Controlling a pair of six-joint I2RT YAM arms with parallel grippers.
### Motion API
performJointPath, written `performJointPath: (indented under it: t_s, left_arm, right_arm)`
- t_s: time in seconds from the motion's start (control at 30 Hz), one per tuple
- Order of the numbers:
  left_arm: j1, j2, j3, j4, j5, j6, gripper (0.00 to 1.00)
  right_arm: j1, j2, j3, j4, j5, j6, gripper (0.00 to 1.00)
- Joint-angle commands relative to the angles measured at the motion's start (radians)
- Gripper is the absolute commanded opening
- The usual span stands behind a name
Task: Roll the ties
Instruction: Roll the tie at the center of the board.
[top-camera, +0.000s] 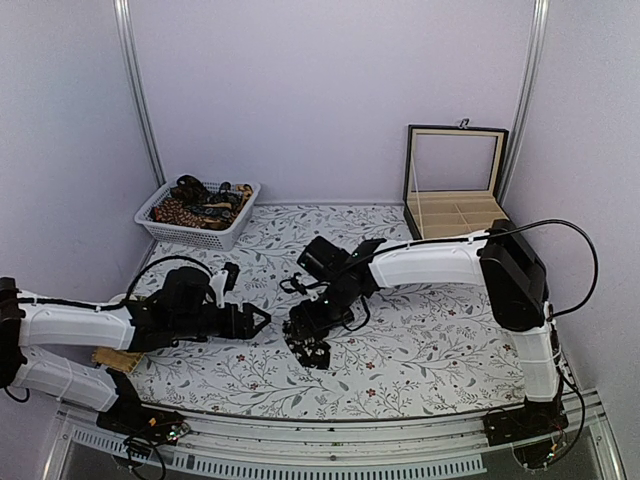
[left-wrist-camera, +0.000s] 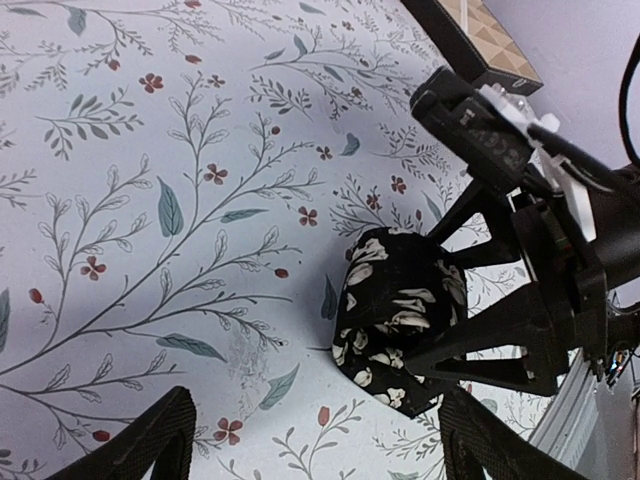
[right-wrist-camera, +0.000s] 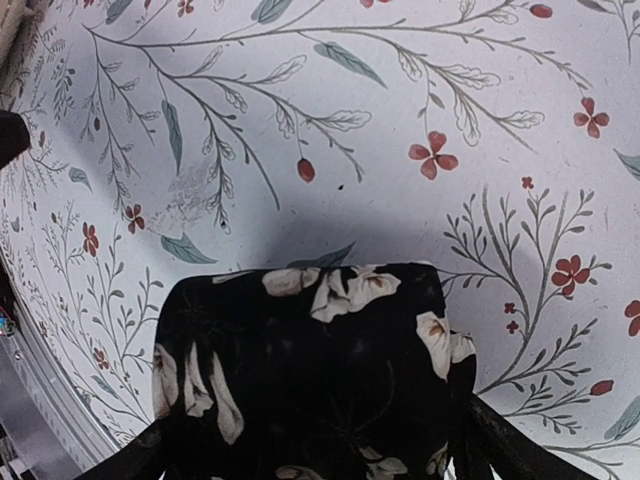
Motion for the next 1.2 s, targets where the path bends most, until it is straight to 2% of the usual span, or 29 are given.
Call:
performJointPath:
  t_s: [0.0,0.1,0.27,0.47,0.63,0.8,1.17]
  left_arm:
    - [0.008,0.005,-0.021,0.024,-0.010,0.003,0.84]
    - [0.008,0.029,-0.018,0.016,-0.019,-0.007,0.84]
    - [0.007,0.109,-0.019,0.030,-0.021,-0.019,0.84]
    - [0.006,0.197,-0.013,0.091,0.037,-0.022,0.71]
    - [0.003,0.261,-0.007,0.140,0.104,-0.042,0.60]
    - [-0.023,0.281,-0.008,0.157,0.114,-0.062,0.55]
    - [-0.050,0.365,0.011,0.181,0.124,-0.070,0.48]
  right_arm:
    - [0.017,0.088,0.050,-0.029,0.029,-0.013,0.80]
    - [0.036,0.086,0.053,-0.044,0.064,-0.017,0.77]
    - [0.063,0.075,0.051,-0.056,0.107,-0.014,0.66]
    - [0.086,0.074,0.059,-0.068,0.127,-0.004,0.55]
    - [0.093,0.076,0.067,-0.065,0.139,0.016,0.54]
    - [0.100,0.076,0.087,-0.073,0.116,0.028,0.60]
    - [0.111,0.050,0.106,-0.093,0.049,0.051,0.66]
